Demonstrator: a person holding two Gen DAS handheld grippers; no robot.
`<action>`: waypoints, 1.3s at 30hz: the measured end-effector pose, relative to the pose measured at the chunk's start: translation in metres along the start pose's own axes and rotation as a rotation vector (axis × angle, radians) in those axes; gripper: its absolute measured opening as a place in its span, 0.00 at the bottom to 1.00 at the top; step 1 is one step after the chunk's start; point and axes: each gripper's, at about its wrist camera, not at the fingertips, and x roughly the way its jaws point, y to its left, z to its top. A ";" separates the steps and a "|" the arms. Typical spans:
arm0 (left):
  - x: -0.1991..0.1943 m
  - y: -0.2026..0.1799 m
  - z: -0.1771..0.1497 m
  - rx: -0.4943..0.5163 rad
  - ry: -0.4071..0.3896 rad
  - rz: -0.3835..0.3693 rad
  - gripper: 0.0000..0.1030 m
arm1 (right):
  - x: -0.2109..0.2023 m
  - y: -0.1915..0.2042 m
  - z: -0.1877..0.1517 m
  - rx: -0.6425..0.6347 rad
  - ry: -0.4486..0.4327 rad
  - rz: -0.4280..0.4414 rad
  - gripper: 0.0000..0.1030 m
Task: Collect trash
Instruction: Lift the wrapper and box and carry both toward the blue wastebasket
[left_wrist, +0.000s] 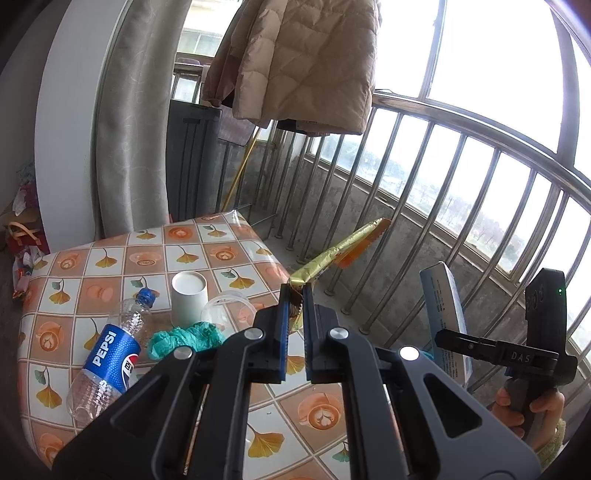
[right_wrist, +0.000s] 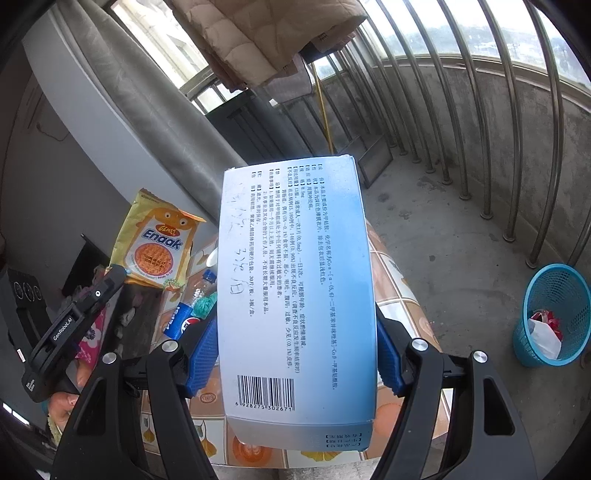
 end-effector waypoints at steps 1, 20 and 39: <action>0.001 -0.002 0.001 0.004 -0.001 -0.004 0.05 | -0.002 -0.002 0.000 0.004 -0.004 -0.002 0.67; 0.022 -0.027 0.005 0.044 0.013 -0.070 0.05 | -0.025 -0.032 0.003 0.070 -0.059 -0.057 0.67; 0.067 -0.079 0.005 0.071 0.058 -0.171 0.05 | -0.063 -0.082 0.007 0.142 -0.113 -0.148 0.67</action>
